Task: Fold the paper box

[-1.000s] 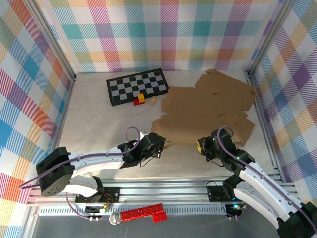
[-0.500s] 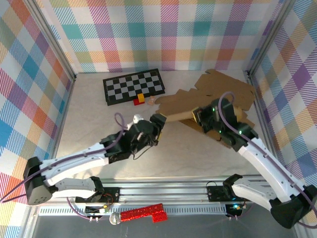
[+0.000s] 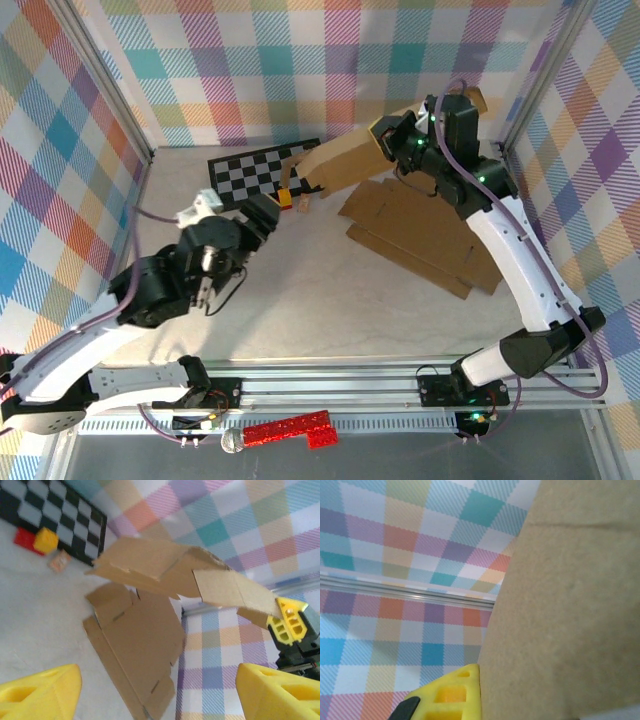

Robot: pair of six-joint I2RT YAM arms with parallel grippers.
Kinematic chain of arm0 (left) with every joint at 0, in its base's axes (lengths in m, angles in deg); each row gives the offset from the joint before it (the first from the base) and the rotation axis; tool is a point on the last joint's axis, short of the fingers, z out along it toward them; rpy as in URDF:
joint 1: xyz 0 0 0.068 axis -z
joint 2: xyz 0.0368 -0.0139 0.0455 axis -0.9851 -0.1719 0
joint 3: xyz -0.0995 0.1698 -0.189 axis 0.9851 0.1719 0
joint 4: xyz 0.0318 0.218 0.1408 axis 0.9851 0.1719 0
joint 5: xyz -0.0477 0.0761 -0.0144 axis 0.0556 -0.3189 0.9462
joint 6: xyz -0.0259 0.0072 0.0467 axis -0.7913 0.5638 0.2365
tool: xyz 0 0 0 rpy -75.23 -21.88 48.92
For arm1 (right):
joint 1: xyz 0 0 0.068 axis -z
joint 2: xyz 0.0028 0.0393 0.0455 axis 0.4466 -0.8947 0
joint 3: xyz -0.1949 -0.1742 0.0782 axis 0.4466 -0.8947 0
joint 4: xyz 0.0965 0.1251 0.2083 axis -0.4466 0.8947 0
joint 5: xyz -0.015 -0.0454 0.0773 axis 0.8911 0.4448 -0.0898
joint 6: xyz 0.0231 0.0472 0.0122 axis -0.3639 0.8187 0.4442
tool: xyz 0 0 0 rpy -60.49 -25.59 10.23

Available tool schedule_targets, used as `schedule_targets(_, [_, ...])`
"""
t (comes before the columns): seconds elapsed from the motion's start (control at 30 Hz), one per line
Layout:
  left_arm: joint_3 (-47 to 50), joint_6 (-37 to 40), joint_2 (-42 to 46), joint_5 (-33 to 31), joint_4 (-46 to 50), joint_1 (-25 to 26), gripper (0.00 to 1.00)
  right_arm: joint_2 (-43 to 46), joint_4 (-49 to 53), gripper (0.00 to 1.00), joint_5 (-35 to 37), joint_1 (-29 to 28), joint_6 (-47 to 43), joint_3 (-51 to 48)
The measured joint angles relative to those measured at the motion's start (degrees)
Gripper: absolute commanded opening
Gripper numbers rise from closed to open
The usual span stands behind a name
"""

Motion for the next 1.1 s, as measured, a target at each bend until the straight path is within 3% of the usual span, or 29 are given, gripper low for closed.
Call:
schedule_targets(0.23, [-6.99, 6.21, 7.45, -9.92, 8.63, -0.42, 0.71, -0.39, 11.74, 0.0, -3.72, -0.09, -0.44, 11.76])
schedule_targets(0.47, [-8.72, 4.59, 11.02, -16.17, 17.38, -0.42, 0.67, -2.73, 22.25, 0.0, -3.67, -4.55, 5.09, 24.61])
schedule_targets(0.77, [-15.56, -6.45, 6.51, -18.36, 38.75, -0.81, 0.58, -22.34, 21.35, 0.0, -4.11, -11.89, 16.46, 30.27])
schedule_targets(0.87, [-19.65, -5.44, 1.7, -15.91, 43.58, -4.72, 0.58, -30.53, 18.05, 0.0, -4.09, -12.68, 18.27, 30.27])
schedule_targets(0.97, [-18.86, 0.11, -2.51, -7.1, 42.01, -14.88, 0.57, -37.62, 14.97, 0.0, -4.37, -12.98, 19.04, 30.27])
schedule_targets(1.1, [-9.97, 7.52, -5.25, 6.51, 34.8, -26.69, 0.6, -41.9, 11.74, 0.0, -5.9, -13.0, 20.0, 30.27])
